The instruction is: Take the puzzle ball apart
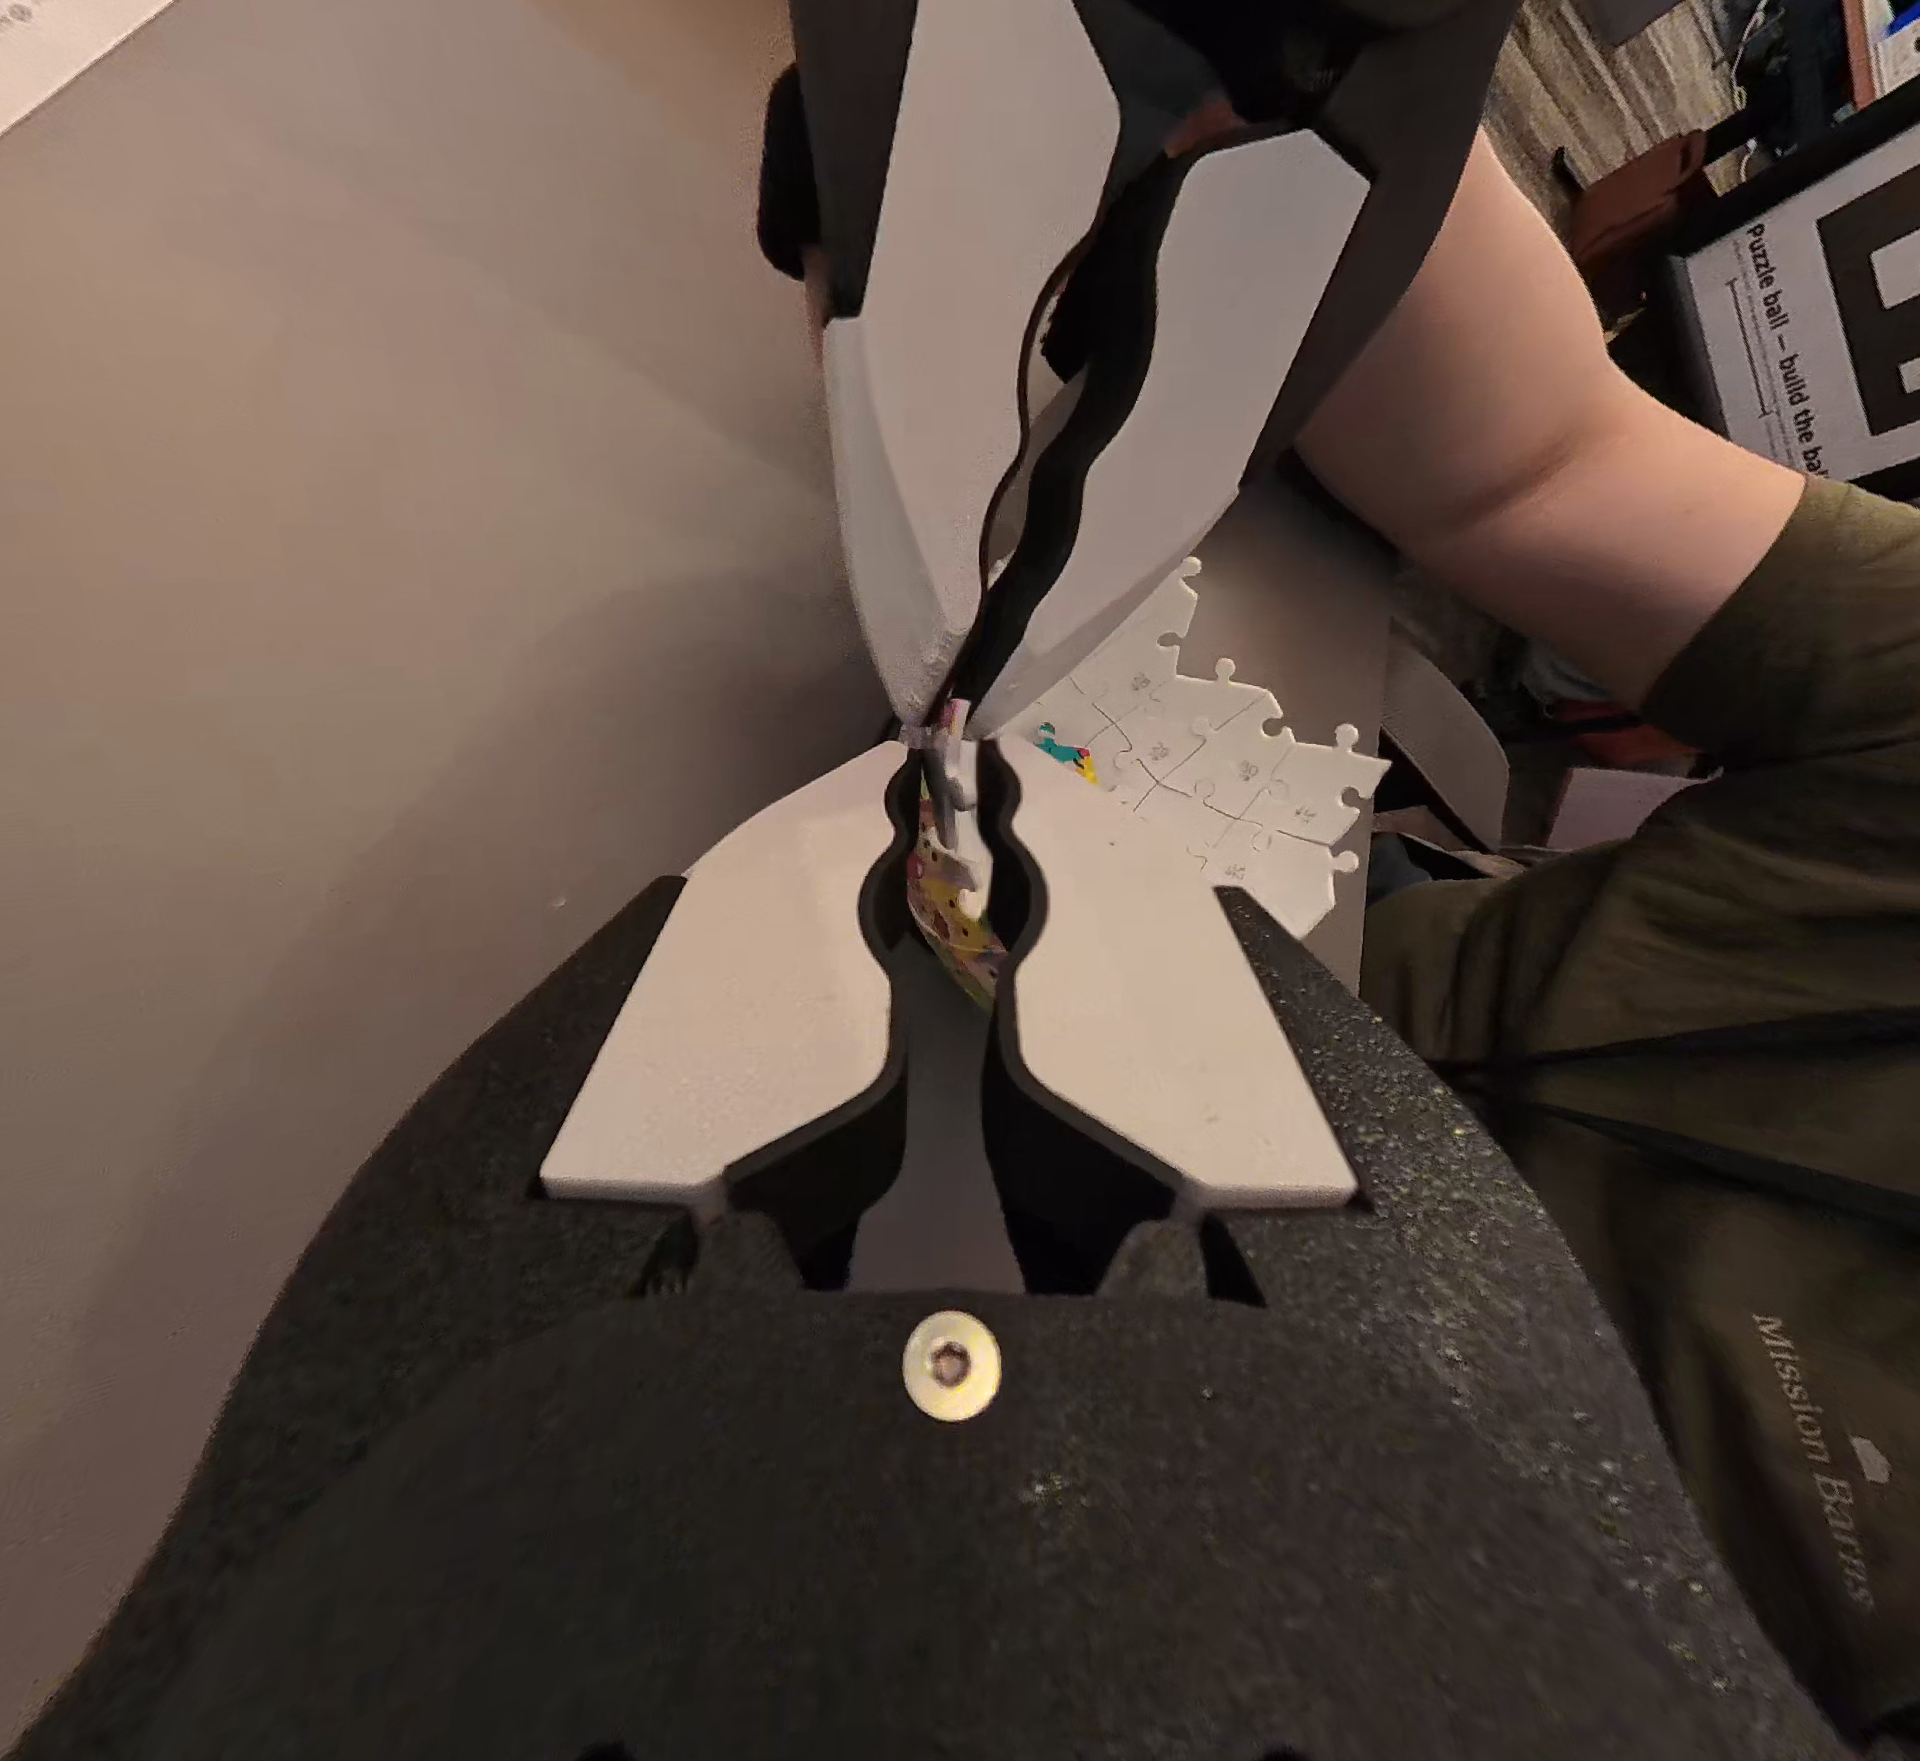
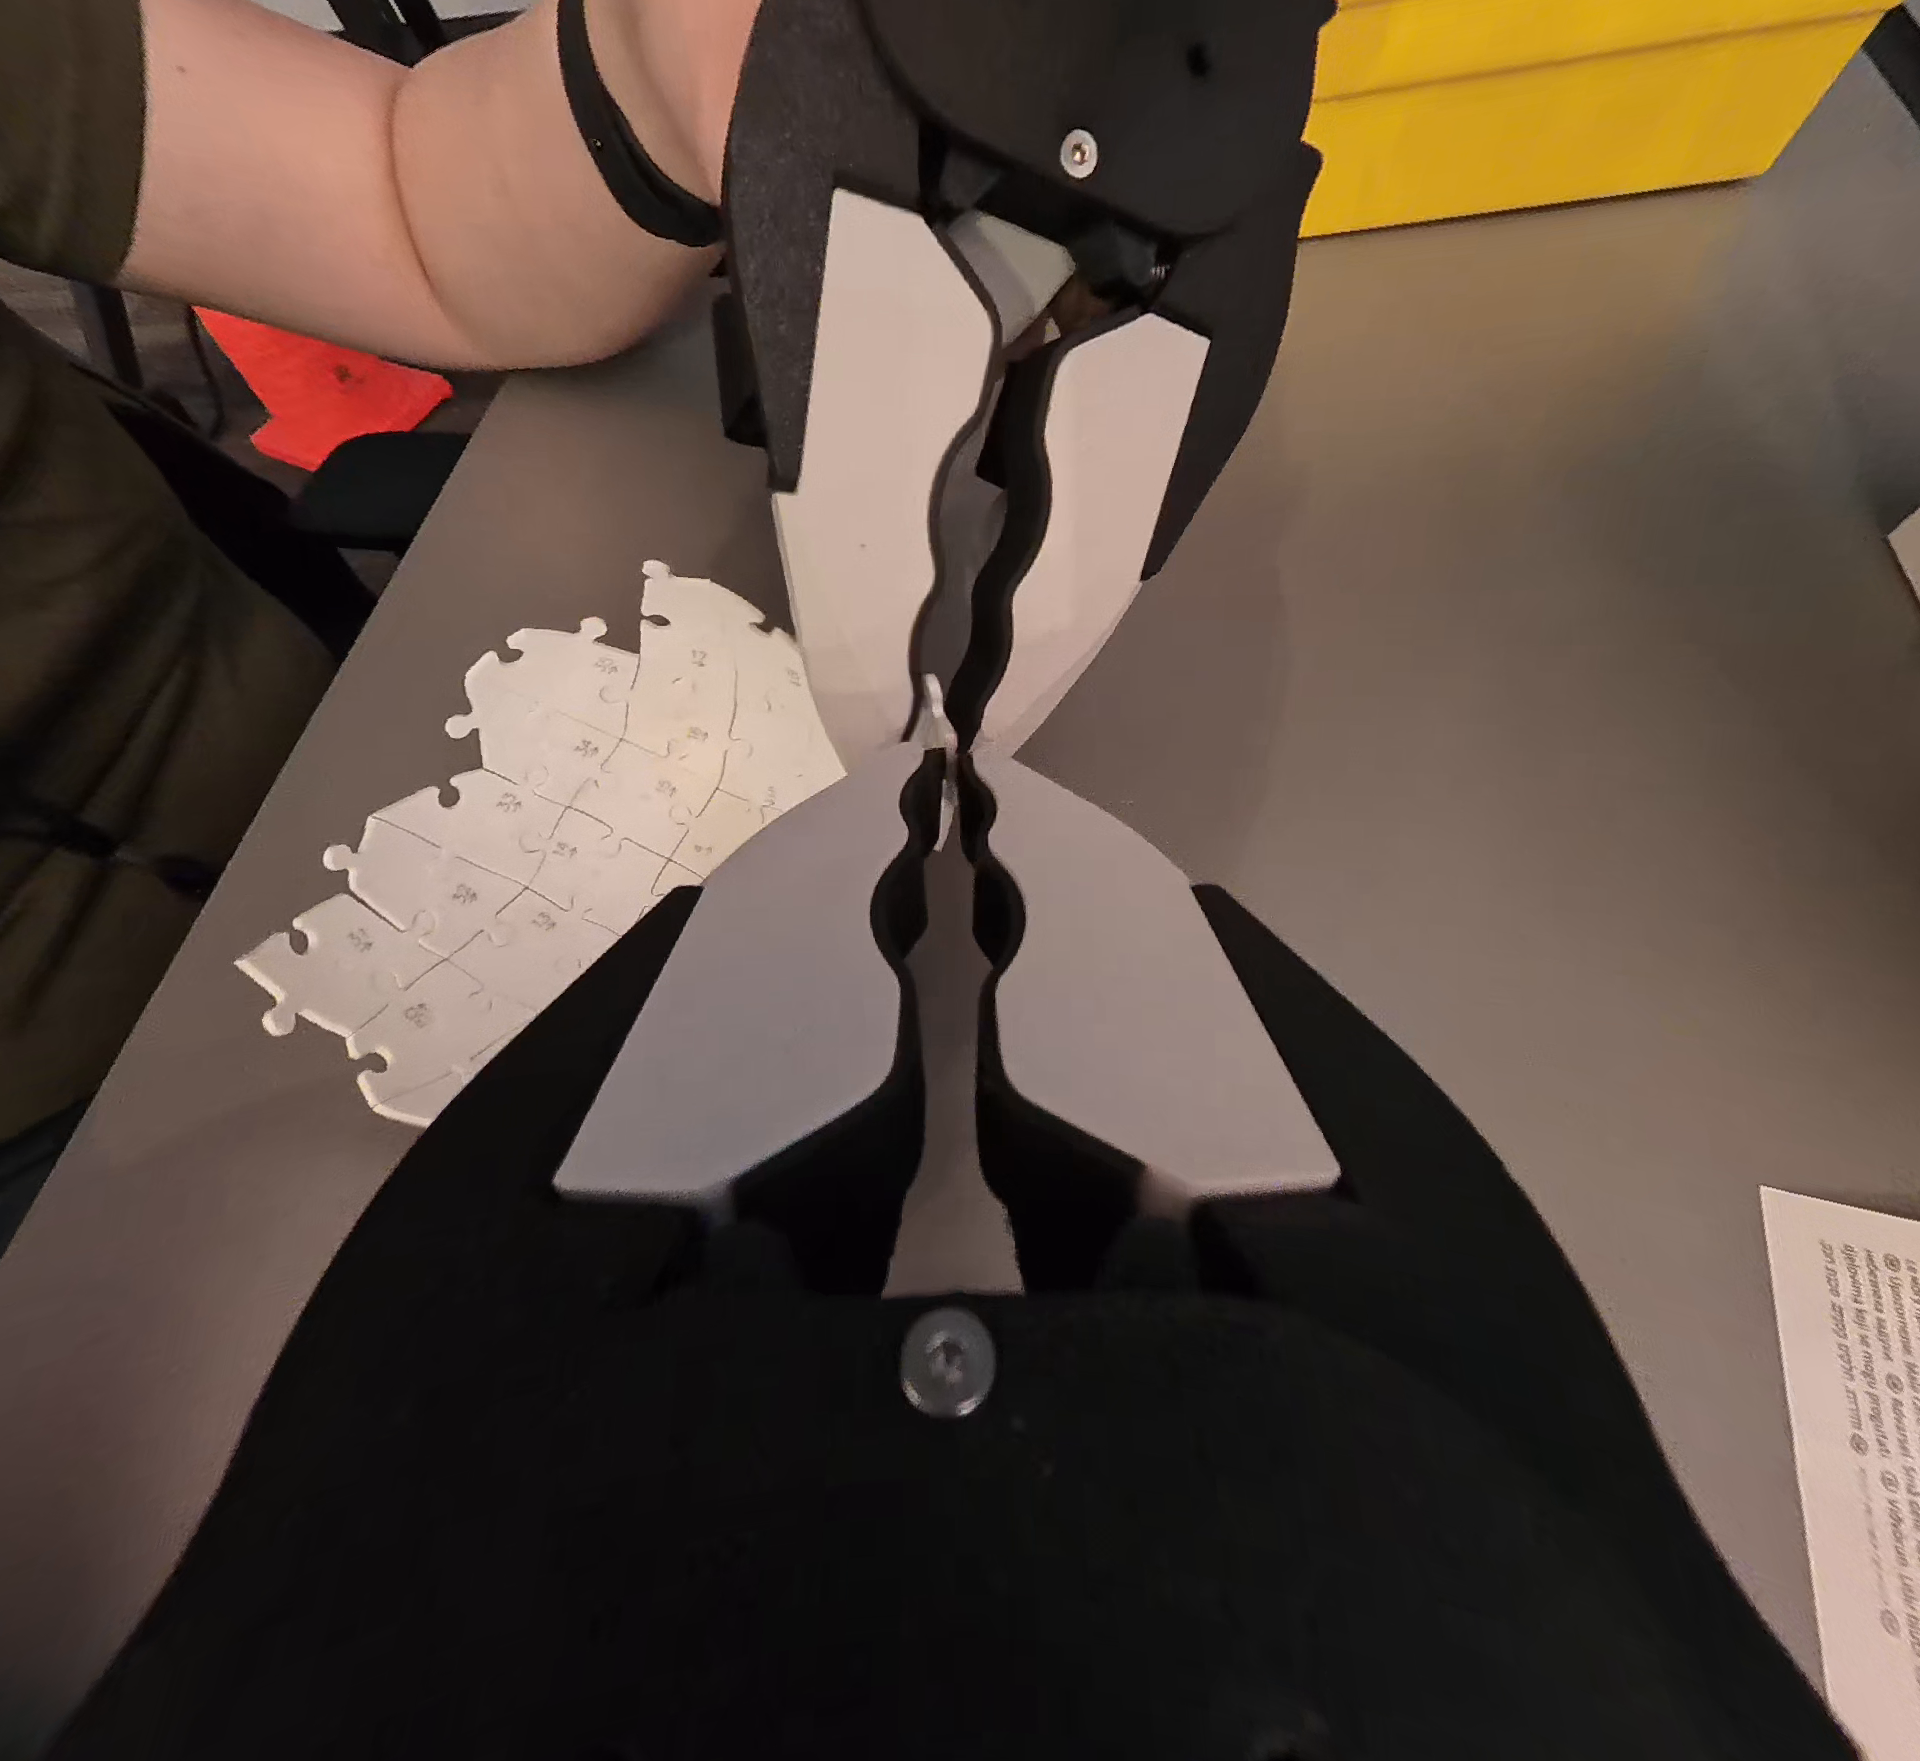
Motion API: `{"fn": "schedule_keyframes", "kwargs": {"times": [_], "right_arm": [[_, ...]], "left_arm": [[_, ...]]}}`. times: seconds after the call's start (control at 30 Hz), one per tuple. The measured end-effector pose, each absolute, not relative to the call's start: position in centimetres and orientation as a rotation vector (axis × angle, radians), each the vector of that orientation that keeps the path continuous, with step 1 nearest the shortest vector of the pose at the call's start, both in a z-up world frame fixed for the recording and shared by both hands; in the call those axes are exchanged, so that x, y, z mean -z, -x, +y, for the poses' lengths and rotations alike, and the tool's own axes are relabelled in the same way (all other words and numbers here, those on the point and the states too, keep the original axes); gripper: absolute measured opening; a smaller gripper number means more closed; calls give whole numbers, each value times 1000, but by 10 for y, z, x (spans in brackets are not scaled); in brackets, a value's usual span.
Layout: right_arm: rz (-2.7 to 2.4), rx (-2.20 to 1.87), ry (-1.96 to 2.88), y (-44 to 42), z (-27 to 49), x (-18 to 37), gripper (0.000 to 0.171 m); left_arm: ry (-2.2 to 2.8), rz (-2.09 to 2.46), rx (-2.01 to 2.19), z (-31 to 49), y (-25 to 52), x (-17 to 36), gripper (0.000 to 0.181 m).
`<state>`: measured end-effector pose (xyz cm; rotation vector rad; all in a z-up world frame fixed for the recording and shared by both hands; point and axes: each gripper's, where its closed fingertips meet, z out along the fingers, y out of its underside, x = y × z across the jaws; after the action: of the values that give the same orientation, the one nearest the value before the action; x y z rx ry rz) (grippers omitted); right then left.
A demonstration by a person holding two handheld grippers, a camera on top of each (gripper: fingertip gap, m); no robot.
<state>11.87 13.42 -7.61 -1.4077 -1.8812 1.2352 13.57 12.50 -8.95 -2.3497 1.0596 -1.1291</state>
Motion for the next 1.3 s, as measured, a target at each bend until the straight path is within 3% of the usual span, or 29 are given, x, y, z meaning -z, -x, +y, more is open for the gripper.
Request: {"fn": "schedule_keyframes", "kwargs": {"times": [0.4, 0.73, 0.83, 0.93, 1.2, 1.3], "right_arm": [[-1809, -1456, 1490, -120, 136, 78, 3], [-1837, -1486, 1378, -121, 128, 79, 3], [-1805, -1476, 1366, -123, 128, 75, 21], [-1814, -1417, 1393, -135, 124, 79, 27], [-1856, -1093, 1609, -146, 122, 107, 24], [-1893, -1124, 1646, -146, 114, 108, 6]], "left_arm": [[2336, 1047, 1122, 124, -121, 77, 17], [2367, 1042, 1130, 122, -132, 87, 6], [2393, 1047, 1098, 120, -133, 90, 4], [2411, 1038, 1069, 119, -131, 89, 3], [2467, 1063, 981, 117, -135, 87, 3], [2512, 1145, 863, 119, -133, 88, 3]]}}
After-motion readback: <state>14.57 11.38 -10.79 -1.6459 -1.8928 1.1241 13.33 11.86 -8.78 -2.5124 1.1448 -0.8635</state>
